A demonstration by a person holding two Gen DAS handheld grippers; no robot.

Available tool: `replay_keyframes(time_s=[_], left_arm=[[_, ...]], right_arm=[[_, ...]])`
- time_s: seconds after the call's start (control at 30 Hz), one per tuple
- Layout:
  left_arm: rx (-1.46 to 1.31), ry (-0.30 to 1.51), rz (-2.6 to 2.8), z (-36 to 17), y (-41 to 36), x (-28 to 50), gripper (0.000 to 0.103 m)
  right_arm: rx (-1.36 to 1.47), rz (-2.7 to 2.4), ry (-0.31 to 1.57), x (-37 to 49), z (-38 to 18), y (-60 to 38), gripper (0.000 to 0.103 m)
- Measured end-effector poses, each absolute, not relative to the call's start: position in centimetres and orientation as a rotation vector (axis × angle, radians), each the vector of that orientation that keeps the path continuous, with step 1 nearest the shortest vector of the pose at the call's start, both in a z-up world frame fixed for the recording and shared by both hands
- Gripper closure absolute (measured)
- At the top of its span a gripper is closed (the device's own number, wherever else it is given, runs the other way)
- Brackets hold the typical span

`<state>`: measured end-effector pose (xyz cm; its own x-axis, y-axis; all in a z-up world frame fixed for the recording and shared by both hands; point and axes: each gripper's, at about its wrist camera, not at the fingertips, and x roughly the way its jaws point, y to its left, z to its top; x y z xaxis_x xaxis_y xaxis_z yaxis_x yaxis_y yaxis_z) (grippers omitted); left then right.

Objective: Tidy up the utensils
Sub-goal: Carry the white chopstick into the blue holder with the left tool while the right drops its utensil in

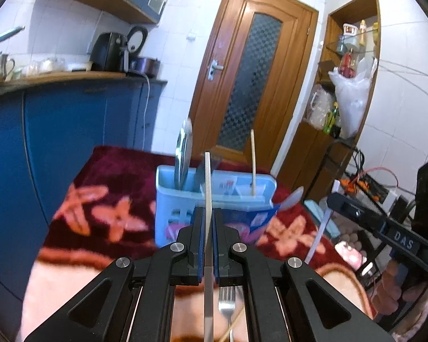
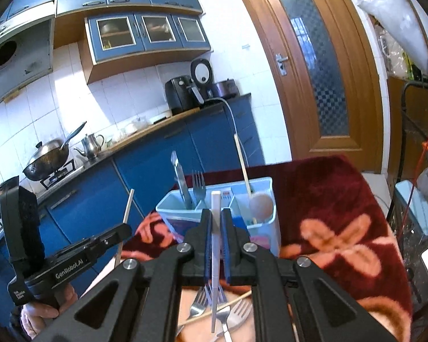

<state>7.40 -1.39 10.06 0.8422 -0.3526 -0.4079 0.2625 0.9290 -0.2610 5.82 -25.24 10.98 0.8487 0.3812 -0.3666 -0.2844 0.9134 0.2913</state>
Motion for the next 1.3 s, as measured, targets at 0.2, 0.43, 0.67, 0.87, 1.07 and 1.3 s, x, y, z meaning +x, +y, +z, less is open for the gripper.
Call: replay_keyframes(time_s=[0.2,0.43,0.67,0.87,1.07,1.3], left_arm=[[-0.209,0.348,-0.325,12.8,-1.3,8.8,0.099],[-0.224,0.249,-0.296,14.4,-1.4,12.3,0.099],[-0.255,0.178,-0.247,15.2,-1.1,15.4,0.099],[-0.254,0.127,-0.198,14.9,-1.5,17.6,0.099],[-0.254,0.121,-0.148,12.9,-1.9,19.6,0.099],[-0.247,0.137,-0.116,11.0,-2.1,20.5,0.099]], right_arm=[[0.195,0.334,0.347,5.6,13.4,-25.0,0.095],[0.151,0.314,0.274,6.4,15.7,-24.6,0.095],[0.152,0.296,0.230,8.0,16.8,-25.2,0.095],[0.166,0.275,0.222,10.3,17.0,-25.6,0.095],[0.167,0.244,0.216,12.6,16.9,-25.9,0.095],[0.161,0.221,0.202,14.5,16.7,-25.7,0.095]])
